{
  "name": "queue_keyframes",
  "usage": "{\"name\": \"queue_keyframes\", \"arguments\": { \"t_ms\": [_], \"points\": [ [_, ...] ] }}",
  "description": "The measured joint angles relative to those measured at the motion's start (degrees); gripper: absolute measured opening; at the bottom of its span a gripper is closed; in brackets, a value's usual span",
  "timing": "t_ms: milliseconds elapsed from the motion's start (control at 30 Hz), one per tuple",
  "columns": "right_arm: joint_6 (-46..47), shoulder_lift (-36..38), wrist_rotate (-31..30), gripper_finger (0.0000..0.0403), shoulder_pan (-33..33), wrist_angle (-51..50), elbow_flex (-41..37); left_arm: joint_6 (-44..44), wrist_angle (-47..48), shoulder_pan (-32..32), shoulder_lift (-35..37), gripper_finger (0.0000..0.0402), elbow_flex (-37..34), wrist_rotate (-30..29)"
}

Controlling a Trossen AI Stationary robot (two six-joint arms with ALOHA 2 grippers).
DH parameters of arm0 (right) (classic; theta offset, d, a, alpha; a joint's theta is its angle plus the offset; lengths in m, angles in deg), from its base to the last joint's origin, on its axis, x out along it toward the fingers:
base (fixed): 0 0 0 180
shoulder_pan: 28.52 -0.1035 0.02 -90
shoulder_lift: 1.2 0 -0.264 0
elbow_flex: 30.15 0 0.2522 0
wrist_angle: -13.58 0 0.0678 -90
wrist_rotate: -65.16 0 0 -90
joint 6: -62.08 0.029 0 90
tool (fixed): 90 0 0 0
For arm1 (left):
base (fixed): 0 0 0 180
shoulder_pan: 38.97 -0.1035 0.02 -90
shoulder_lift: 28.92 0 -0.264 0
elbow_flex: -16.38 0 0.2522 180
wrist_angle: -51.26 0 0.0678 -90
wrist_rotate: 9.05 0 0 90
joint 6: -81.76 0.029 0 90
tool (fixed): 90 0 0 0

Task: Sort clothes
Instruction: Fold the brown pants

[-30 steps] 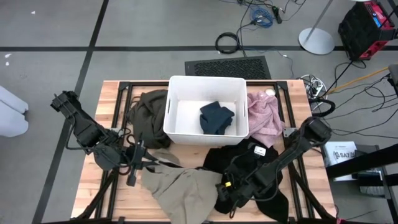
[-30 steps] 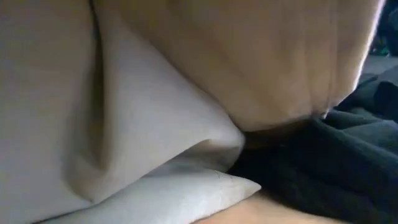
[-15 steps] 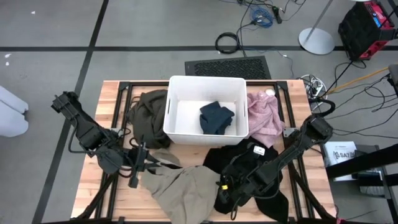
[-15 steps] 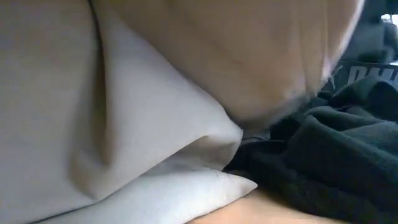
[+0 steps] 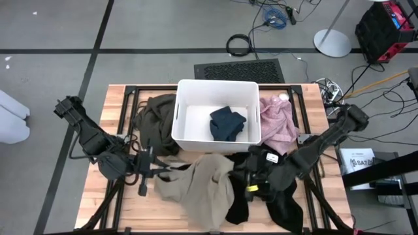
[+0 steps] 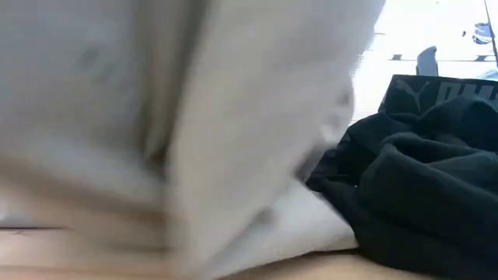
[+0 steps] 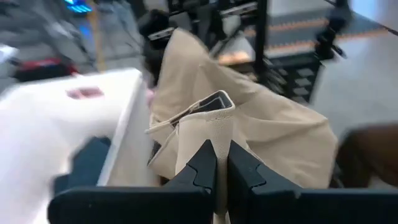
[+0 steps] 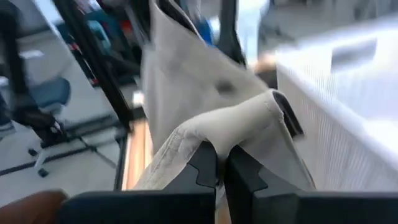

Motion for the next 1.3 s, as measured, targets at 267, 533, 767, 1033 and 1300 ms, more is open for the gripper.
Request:
{"name": "queue_keyframes", "arguments": {
  "t_ms": [267, 533, 767, 1033, 1300],
  "points": [
    [-25.7, 8.0, 5.1, 0.0001, 3.9, 12.1, 0.0, 8.0, -8.6, 0.1, 0.7, 0.0018, 0.0, -11.5],
    [-48.6, 15.4, 11.8, 0.0000, 6.4, 24.4, 0.0, 30.1, -28.9, 0.9, 3.9, 0.0018, 0.0, -19.3],
    [-59.8, 17.4, 23.9, 0.0000, 14.0, 38.3, 0.0, 54.7, -50.2, -0.1, 6.3, 0.0018, 0.1, -19.3],
    [-43.7, 13.7, 36.6, 0.0000, 26.6, 34.2, 6.3, 66.8, -62.3, -0.3, 9.1, 0.0018, 0.1, -16.2],
    [-36.7, 8.5, 41.5, 0.0000, 23.9, 22.1, 10.2, 51.4, -40.5, 4.9, 9.4, 0.0018, 0.1, -18.7]
  ]
}}
